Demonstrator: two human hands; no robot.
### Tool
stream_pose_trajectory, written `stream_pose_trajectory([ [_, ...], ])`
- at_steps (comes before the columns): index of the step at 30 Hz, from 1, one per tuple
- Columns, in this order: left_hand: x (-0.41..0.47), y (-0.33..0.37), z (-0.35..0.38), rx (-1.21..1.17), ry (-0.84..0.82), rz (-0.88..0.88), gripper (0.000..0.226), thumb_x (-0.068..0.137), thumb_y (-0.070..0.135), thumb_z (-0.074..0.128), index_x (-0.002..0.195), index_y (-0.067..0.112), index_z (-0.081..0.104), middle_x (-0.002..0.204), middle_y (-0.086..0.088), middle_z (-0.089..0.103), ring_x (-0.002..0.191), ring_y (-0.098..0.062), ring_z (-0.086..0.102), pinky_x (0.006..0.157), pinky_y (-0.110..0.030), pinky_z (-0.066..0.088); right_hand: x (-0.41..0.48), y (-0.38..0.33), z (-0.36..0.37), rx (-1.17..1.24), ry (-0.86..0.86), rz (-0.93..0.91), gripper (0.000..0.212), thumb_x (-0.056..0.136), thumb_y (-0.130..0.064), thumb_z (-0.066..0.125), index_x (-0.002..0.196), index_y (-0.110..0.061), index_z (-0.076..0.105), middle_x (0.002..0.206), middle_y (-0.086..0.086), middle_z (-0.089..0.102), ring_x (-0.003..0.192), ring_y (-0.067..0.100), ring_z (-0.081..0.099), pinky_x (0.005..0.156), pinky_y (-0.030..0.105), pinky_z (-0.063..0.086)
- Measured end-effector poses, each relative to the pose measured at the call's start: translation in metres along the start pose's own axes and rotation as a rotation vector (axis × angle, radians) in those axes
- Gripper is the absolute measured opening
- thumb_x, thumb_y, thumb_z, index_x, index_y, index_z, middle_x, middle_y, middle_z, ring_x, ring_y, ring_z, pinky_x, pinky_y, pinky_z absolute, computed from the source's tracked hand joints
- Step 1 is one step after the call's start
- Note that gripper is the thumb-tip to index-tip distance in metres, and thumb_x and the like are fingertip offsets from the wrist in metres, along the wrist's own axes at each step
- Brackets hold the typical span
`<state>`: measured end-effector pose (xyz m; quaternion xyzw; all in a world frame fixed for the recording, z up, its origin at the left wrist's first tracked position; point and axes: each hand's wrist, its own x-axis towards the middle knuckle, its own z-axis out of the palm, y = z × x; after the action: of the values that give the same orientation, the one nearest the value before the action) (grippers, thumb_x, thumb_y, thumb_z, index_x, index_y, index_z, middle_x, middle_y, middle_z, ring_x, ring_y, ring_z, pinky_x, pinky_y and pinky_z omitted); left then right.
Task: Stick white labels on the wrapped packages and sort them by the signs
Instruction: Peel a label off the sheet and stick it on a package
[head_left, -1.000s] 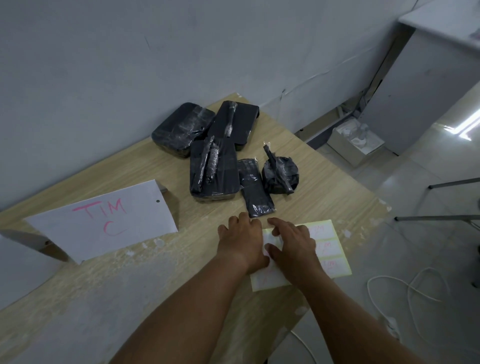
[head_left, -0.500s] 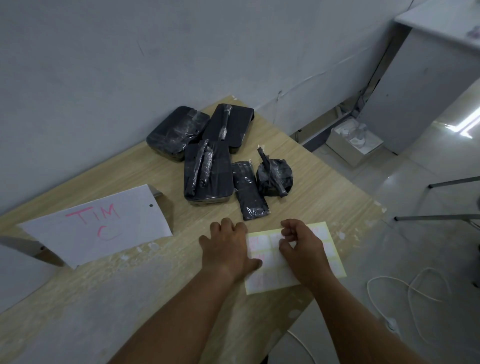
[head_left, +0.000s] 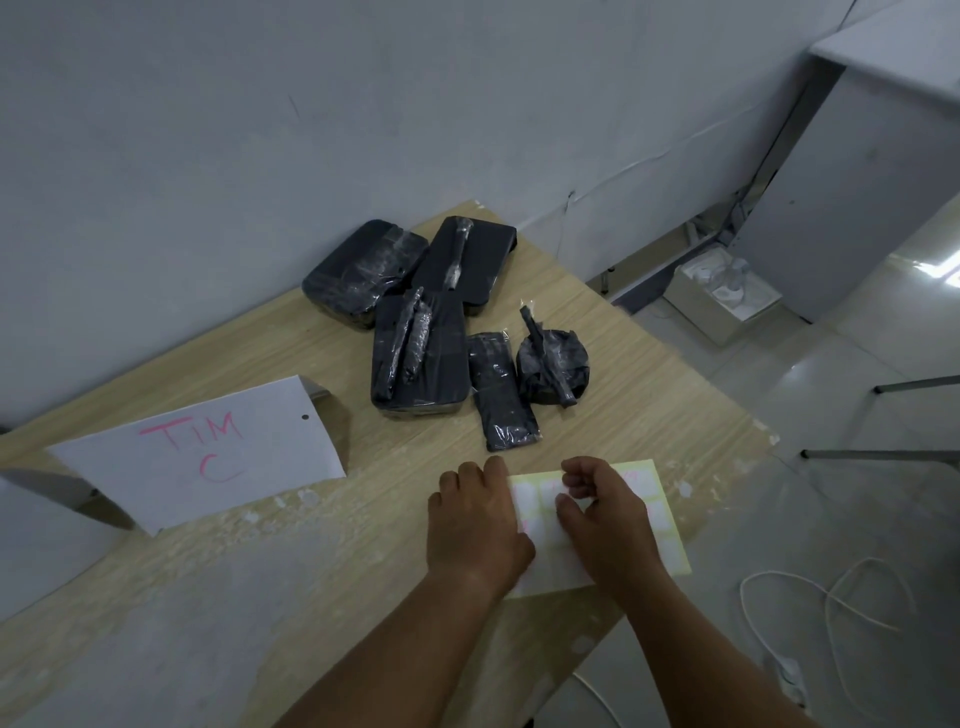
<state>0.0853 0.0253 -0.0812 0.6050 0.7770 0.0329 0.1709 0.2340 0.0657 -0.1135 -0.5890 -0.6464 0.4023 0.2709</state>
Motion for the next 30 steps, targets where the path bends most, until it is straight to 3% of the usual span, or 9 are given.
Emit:
stream_pose_trajectory([
  [4, -0.026, 0.001, 0.022, 0.021, 0.019, 0.032, 0.097, 0.086, 0.049, 0.045, 0.155, 0.011, -0.012, 0.153, -0.014, 0.033, 0.142, -0.033, 0.025, 0.117, -0.047, 0.010, -0.005, 0.002, 0.003, 0.007, 0.062, -0.020, 0.029, 0.085, -0.010, 0.067, 0.104, -0.029, 0.057, 0.097, -0.014, 0.061, 0.085, -0.001, 0.056, 0.067, 0.002, 0.040],
  [6, -0.036, -0.002, 0.029, 0.026, -0.051, 0.057, 0.095, 0.087, 0.048, 0.035, 0.149, 0.013, -0.029, 0.163, -0.010, 0.009, 0.150, -0.032, -0.001, 0.114, -0.053, -0.017, -0.006, 0.001, 0.005, 0.025, 0.078, -0.020, 0.023, 0.088, -0.009, 0.064, 0.102, -0.026, 0.058, 0.097, -0.012, 0.062, 0.086, 0.000, 0.057, 0.068, 0.004, 0.041],
  [8, -0.037, -0.002, 0.032, -0.041, -0.100, 0.084, 0.089, 0.088, 0.046, 0.030, 0.149, 0.017, -0.028, 0.165, -0.002, -0.006, 0.150, -0.026, -0.013, 0.110, -0.055, -0.023, -0.006, 0.000, 0.006, 0.072, 0.095, -0.011, 0.020, 0.090, -0.007, 0.061, 0.101, -0.024, 0.060, 0.096, -0.010, 0.063, 0.086, 0.002, 0.059, 0.069, 0.007, 0.042],
  [11, -0.032, 0.004, 0.029, -0.356, -0.157, 0.083, 0.081, 0.091, 0.046, 0.027, 0.155, 0.022, -0.015, 0.159, 0.018, -0.016, 0.149, -0.011, -0.017, 0.115, -0.047, -0.020, -0.007, -0.003, 0.002, 0.171, 0.129, -0.004, 0.020, 0.091, -0.008, 0.060, 0.097, -0.026, 0.059, 0.092, -0.008, 0.064, 0.081, 0.003, 0.060, 0.067, 0.006, 0.042],
  [16, -0.031, 0.015, 0.016, -0.919, -0.274, -0.015, 0.067, 0.101, 0.043, 0.034, 0.153, 0.043, -0.009, 0.153, 0.028, 0.031, 0.146, 0.000, 0.015, 0.120, -0.035, 0.010, -0.006, -0.006, -0.002, 0.188, 0.100, -0.011, 0.029, 0.088, -0.013, 0.067, 0.095, -0.038, 0.056, 0.092, -0.012, 0.064, 0.083, -0.005, 0.060, 0.068, 0.007, 0.044],
  [20, -0.028, 0.021, 0.011, -1.259, -0.271, -0.161, 0.062, 0.103, 0.035, 0.042, 0.154, 0.042, 0.007, 0.141, 0.027, 0.048, 0.119, 0.024, 0.040, 0.091, 0.002, 0.033, -0.004, -0.004, -0.004, 0.205, 0.044, 0.031, 0.042, 0.083, -0.023, 0.075, 0.118, -0.035, 0.056, 0.094, -0.011, 0.067, 0.088, 0.002, 0.063, 0.074, 0.017, 0.050],
  [23, -0.024, 0.022, 0.012, -1.495, -0.244, -0.269, 0.063, 0.102, 0.030, 0.047, 0.156, 0.031, 0.013, 0.148, 0.013, 0.044, 0.131, -0.004, 0.047, 0.110, -0.026, 0.038, 0.000, -0.001, -0.009, 0.283, -0.002, 0.092, 0.056, 0.083, -0.021, 0.075, 0.133, -0.033, 0.050, 0.090, -0.008, 0.071, 0.084, 0.006, 0.067, 0.078, 0.024, 0.053],
  [26, -0.022, 0.022, 0.008, -1.431, -0.127, -0.332, 0.052, 0.102, 0.025, 0.048, 0.151, 0.029, 0.031, 0.145, 0.015, 0.047, 0.123, -0.001, 0.053, 0.089, -0.017, 0.049, 0.004, 0.001, -0.013, 0.302, -0.014, 0.117, 0.065, 0.086, -0.015, 0.071, 0.142, -0.032, 0.044, 0.087, -0.007, 0.072, 0.082, 0.009, 0.068, 0.083, 0.033, 0.054],
  [30, -0.017, 0.018, 0.001, -1.106, 0.074, -0.447, 0.047, 0.093, 0.026, 0.058, 0.137, 0.031, 0.044, 0.104, 0.017, 0.060, 0.097, 0.001, 0.058, 0.072, -0.015, 0.043, 0.006, -0.001, -0.016, 0.326, 0.027, 0.139, 0.065, 0.087, -0.016, 0.070, 0.143, -0.031, 0.042, 0.089, -0.011, 0.073, 0.085, 0.007, 0.068, 0.085, 0.038, 0.053],
])
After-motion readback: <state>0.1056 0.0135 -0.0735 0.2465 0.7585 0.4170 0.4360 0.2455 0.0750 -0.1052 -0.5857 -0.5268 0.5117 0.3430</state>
